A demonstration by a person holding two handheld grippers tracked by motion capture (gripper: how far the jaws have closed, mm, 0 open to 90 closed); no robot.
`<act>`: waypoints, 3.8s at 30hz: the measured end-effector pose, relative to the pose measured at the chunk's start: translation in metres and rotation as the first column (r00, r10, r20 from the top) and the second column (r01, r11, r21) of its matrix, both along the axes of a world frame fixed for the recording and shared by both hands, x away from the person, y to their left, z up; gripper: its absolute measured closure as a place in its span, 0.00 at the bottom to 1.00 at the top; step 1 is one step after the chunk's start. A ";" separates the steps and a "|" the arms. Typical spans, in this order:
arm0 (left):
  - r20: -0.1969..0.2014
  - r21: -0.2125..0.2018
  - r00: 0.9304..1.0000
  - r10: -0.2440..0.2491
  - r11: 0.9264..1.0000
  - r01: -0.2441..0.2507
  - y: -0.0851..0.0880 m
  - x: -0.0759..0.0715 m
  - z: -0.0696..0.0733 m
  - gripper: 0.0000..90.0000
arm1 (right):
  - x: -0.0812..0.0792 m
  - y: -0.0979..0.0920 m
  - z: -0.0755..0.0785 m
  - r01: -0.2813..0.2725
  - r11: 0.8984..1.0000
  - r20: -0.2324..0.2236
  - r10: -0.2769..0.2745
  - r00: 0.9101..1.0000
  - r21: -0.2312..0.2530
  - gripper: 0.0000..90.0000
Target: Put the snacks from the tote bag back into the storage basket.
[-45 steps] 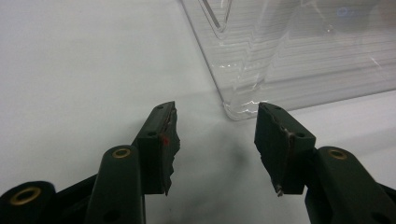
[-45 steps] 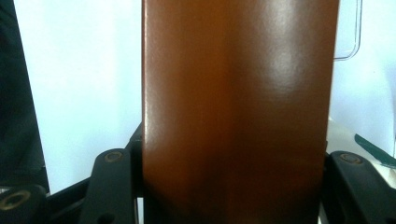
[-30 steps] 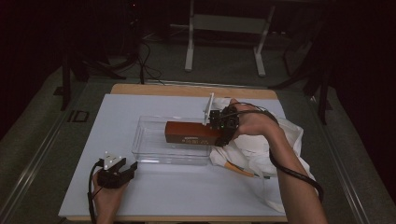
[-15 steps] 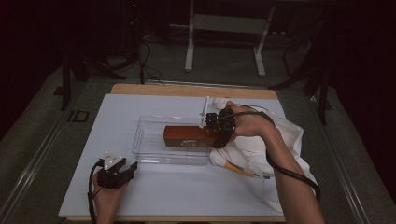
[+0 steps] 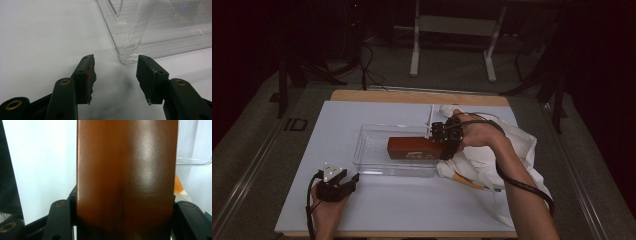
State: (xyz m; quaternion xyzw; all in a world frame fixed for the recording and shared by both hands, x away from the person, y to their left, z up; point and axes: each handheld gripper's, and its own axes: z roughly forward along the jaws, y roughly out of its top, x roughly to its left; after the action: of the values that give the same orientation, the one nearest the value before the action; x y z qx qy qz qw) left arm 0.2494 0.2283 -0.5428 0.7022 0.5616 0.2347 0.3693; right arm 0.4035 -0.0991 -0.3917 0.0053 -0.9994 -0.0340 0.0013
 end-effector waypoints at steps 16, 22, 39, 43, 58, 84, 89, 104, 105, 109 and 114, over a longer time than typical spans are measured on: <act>0.000 -0.003 1.000 0.000 1.000 0.000 0.000 0.000 0.000 0.55 | -0.001 0.014 -0.010 -0.023 1.000 -0.006 0.023 1.000 -0.020 0.47; 0.001 -0.004 1.000 0.000 1.000 0.000 0.000 0.000 0.000 0.54 | -0.003 0.018 -0.013 -0.034 0.999 0.011 0.035 0.999 -0.040 0.47; 0.000 -0.005 1.000 0.001 1.000 -0.001 0.000 0.000 0.000 0.54 | -0.010 0.029 -0.013 -0.062 0.998 0.020 0.062 0.998 -0.031 0.46; 0.000 -0.005 1.000 0.001 1.000 -0.001 0.000 0.000 0.000 0.54 | -0.010 0.033 -0.011 -0.068 0.998 0.007 0.068 0.998 -0.008 0.45; -0.001 -0.006 1.000 0.004 1.000 -0.004 0.000 0.000 0.000 0.54 | -0.011 0.041 -0.018 -0.074 0.997 -0.008 0.074 0.997 -0.014 0.45; -0.002 -0.008 1.000 0.004 1.000 -0.004 0.000 0.000 0.000 0.53 | -0.010 0.056 -0.036 -0.061 0.998 -0.055 0.060 0.997 -0.025 0.33; -0.003 -0.008 1.000 0.004 1.000 -0.004 0.000 0.000 0.000 0.53 | -0.009 0.053 -0.037 -0.051 0.999 -0.062 0.049 0.997 -0.020 0.29; -0.002 -0.008 1.000 0.006 1.000 -0.006 0.001 0.000 0.000 0.53 | -0.009 0.042 -0.027 -0.026 1.000 -0.073 0.027 0.997 0.012 0.29; -0.002 -0.008 1.000 0.006 1.000 -0.006 0.001 0.000 0.000 0.53 | -0.009 0.041 -0.027 -0.025 1.000 -0.073 0.026 0.997 0.013 0.29; -0.003 -0.008 1.000 0.006 1.000 -0.006 0.001 0.000 0.000 0.52 | -0.011 0.038 -0.025 -0.008 1.000 -0.063 0.010 0.998 0.027 0.29; -0.007 -0.008 1.000 0.006 1.000 -0.006 0.001 0.001 0.000 0.52 | -0.012 0.030 -0.023 0.031 0.997 -0.045 -0.028 0.999 0.065 0.31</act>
State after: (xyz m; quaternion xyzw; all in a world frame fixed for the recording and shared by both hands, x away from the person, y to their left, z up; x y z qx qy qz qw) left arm 0.2500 0.2290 -0.5430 0.6997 0.5660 0.2311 0.3696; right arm 0.3918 -0.0687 -0.4144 -0.0103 -0.9975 -0.0668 0.0224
